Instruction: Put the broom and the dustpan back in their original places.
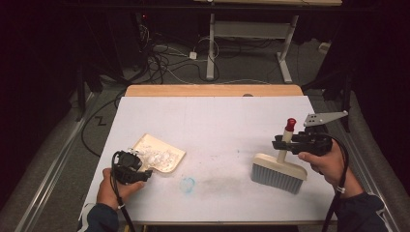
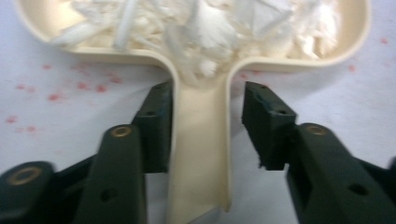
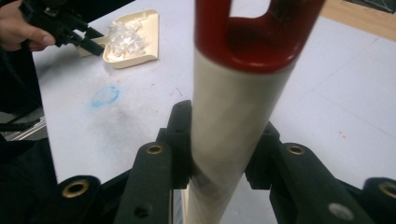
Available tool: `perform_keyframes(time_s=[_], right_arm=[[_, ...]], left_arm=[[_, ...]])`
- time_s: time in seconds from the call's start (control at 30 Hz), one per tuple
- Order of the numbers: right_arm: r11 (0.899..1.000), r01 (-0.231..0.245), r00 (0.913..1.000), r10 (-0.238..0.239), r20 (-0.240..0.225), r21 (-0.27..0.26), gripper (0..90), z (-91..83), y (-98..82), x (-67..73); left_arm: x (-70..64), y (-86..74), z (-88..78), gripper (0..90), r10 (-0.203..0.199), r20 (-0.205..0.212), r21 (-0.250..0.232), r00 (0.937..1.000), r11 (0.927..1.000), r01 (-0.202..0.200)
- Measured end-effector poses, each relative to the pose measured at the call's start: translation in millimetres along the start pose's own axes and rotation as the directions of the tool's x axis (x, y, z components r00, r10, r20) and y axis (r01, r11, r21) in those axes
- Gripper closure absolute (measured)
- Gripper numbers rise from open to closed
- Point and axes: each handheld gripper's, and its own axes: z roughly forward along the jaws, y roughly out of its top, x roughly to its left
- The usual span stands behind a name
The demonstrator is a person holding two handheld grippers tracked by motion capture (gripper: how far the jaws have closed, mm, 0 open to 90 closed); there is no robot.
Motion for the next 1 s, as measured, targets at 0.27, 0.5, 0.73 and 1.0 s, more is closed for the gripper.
perform_keyframes(time_s=[0.27, 0.5, 0.73, 1.0], right_arm=[[0.998, -0.051, 0.9923, 0.055, 0.111, -0.031, 65.6, 25.1, 7.5, -9.1], [0.996, -0.084, 0.9727, 0.091, 0.213, -0.042, 65.4, 50.2, 11.5, -17.0], [0.992, -0.123, 0.9329, 0.127, 0.337, -0.034, 63.5, 65.7, 12.0, -28.1], [0.987, -0.155, 0.8867, 0.155, 0.436, -0.035, 53.7, 73.1, 5.9, -36.7]], left_arm=[[-21.2, -10.8, 2.0, 29.2, 0.041, 0.007, -0.015, 0.9991, 0.9991, -0.041], [-29.6, -16.9, 2.7, 26.7, 0.049, 0.009, -0.041, 0.9987, 0.998, -0.049], [-41.0, -20.1, 1.6, 27.6, 0.099, 0.021, -0.05, 0.9949, 0.9939, -0.098], [-37.4, -22.0, -10.4, 25.5, 0.112, -0.001, -0.136, 0.9937, 0.9844, -0.111]])
